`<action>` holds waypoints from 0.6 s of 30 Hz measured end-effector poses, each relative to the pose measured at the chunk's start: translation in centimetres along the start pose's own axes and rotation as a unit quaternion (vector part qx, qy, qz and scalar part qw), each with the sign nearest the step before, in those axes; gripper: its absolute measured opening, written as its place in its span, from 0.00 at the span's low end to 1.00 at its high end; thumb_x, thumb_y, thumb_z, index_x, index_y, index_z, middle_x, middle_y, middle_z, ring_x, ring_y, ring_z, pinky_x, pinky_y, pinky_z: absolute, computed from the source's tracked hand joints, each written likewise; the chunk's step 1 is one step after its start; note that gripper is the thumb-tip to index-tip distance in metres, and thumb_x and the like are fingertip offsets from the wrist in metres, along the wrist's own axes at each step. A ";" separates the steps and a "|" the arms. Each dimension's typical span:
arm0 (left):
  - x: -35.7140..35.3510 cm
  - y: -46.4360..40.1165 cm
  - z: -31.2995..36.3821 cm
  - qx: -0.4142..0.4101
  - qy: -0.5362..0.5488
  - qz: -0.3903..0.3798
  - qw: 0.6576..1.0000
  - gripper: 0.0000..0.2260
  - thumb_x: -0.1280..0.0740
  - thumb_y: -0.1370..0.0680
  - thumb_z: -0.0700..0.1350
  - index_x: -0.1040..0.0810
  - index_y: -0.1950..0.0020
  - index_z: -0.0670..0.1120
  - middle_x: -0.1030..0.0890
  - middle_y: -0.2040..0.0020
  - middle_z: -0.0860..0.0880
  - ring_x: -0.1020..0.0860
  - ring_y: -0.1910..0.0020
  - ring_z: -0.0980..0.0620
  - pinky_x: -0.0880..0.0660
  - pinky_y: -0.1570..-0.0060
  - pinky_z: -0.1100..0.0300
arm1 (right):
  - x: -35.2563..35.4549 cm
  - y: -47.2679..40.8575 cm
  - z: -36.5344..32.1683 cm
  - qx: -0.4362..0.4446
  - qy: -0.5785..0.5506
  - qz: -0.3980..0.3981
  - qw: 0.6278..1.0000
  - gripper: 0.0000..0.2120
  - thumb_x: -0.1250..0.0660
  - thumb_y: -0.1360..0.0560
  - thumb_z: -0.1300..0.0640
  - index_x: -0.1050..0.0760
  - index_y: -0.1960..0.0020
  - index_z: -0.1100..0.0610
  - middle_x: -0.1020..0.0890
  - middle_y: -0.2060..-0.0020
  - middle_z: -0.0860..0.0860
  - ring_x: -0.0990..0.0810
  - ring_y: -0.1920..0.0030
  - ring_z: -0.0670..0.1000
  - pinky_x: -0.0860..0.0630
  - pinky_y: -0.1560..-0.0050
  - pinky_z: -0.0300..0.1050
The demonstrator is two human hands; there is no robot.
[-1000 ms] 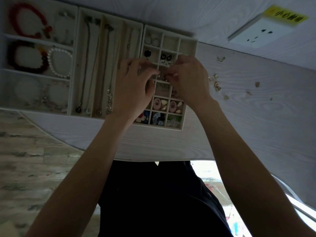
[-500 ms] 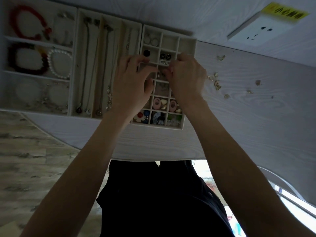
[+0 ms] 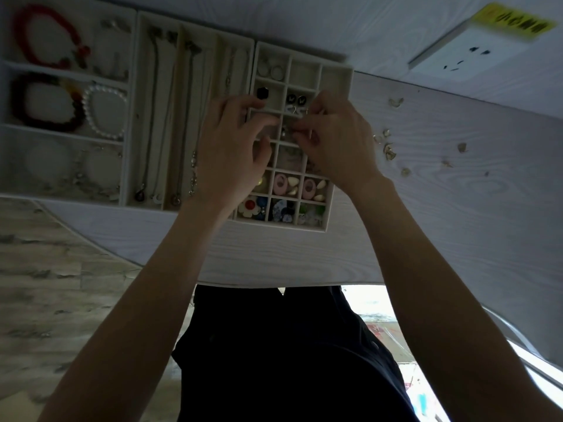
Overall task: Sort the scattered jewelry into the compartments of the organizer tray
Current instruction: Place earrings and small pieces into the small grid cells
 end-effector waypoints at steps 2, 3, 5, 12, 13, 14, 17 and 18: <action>0.1 0.0 -0.1 -0.001 0.010 0.004 1.000 0.10 0.36 0.23 0.44 0.20 0.44 0.47 0.23 0.41 0.45 0.30 0.38 0.43 0.36 0.41 0.60 | -0.1 -0.2 -0.1 -0.004 0.013 -0.008 1.000 0.05 0.29 0.31 0.56 0.16 0.56 0.53 0.21 0.59 0.55 0.22 0.59 0.57 0.34 0.67 0.41; 0.2 0.0 -0.1 -0.001 0.013 0.006 1.000 0.10 0.36 0.24 0.44 0.20 0.44 0.47 0.23 0.41 0.45 0.30 0.38 0.43 0.35 0.41 0.60 | -0.1 -0.3 -0.1 -0.012 0.019 -0.013 1.000 0.05 0.29 0.31 0.56 0.16 0.56 0.54 0.21 0.59 0.55 0.22 0.58 0.57 0.34 0.67 0.42; 0.1 0.0 -0.2 0.002 0.018 0.005 1.000 0.10 0.36 0.24 0.44 0.20 0.44 0.47 0.23 0.41 0.46 0.30 0.38 0.43 0.35 0.41 0.60 | -0.2 -0.6 -0.3 -0.032 0.037 -0.022 0.999 0.05 0.30 0.29 0.57 0.16 0.56 0.55 0.21 0.58 0.56 0.22 0.57 0.57 0.35 0.66 0.42; -0.1 0.2 -0.1 -0.003 0.021 0.002 1.000 0.09 0.36 0.23 0.44 0.20 0.45 0.46 0.24 0.41 0.45 0.30 0.38 0.44 0.34 0.40 0.60 | -0.5 -0.6 -0.7 -0.054 0.076 0.002 0.996 0.07 0.33 0.27 0.59 0.18 0.58 0.60 0.21 0.55 0.56 0.21 0.57 0.56 0.36 0.66 0.42; -0.1 0.2 0.0 -0.006 0.019 0.004 1.000 0.09 0.36 0.23 0.44 0.20 0.45 0.46 0.23 0.41 0.45 0.30 0.39 0.44 0.35 0.40 0.60 | -0.6 -0.5 -0.7 -0.051 0.081 0.007 0.995 0.06 0.32 0.28 0.58 0.18 0.58 0.61 0.21 0.56 0.56 0.21 0.58 0.56 0.37 0.67 0.41; -0.1 0.2 0.1 -0.012 0.015 0.005 1.000 0.09 0.36 0.23 0.44 0.20 0.46 0.46 0.23 0.41 0.45 0.30 0.39 0.43 0.35 0.40 0.60 | -0.6 -0.4 -0.7 -0.050 0.086 0.012 0.995 0.06 0.31 0.29 0.58 0.18 0.58 0.61 0.21 0.57 0.56 0.21 0.59 0.56 0.37 0.68 0.41; -0.4 0.0 0.4 -0.033 0.007 -0.004 0.999 0.09 0.36 0.23 0.44 0.18 0.47 0.47 0.23 0.41 0.44 0.30 0.39 0.43 0.32 0.41 0.56 | -0.5 -0.2 -0.9 -0.058 0.087 0.037 0.994 0.06 0.28 0.32 0.57 0.18 0.61 0.60 0.21 0.59 0.55 0.21 0.61 0.55 0.38 0.69 0.39; -0.5 0.0 0.5 -0.039 0.006 -0.008 0.999 0.09 0.37 0.23 0.44 0.18 0.47 0.47 0.23 0.41 0.44 0.30 0.39 0.42 0.31 0.42 0.54 | -0.3 0.0 -0.9 -0.065 0.081 0.053 0.993 0.07 0.27 0.32 0.56 0.18 0.62 0.60 0.21 0.60 0.54 0.21 0.62 0.54 0.39 0.69 0.39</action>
Point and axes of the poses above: each hand's wrist, its own y-axis away from the middle knuckle, its own x-axis out of the back of the hand, z = x × y, the point moved 5 cm from there along -y, towards the middle knuckle
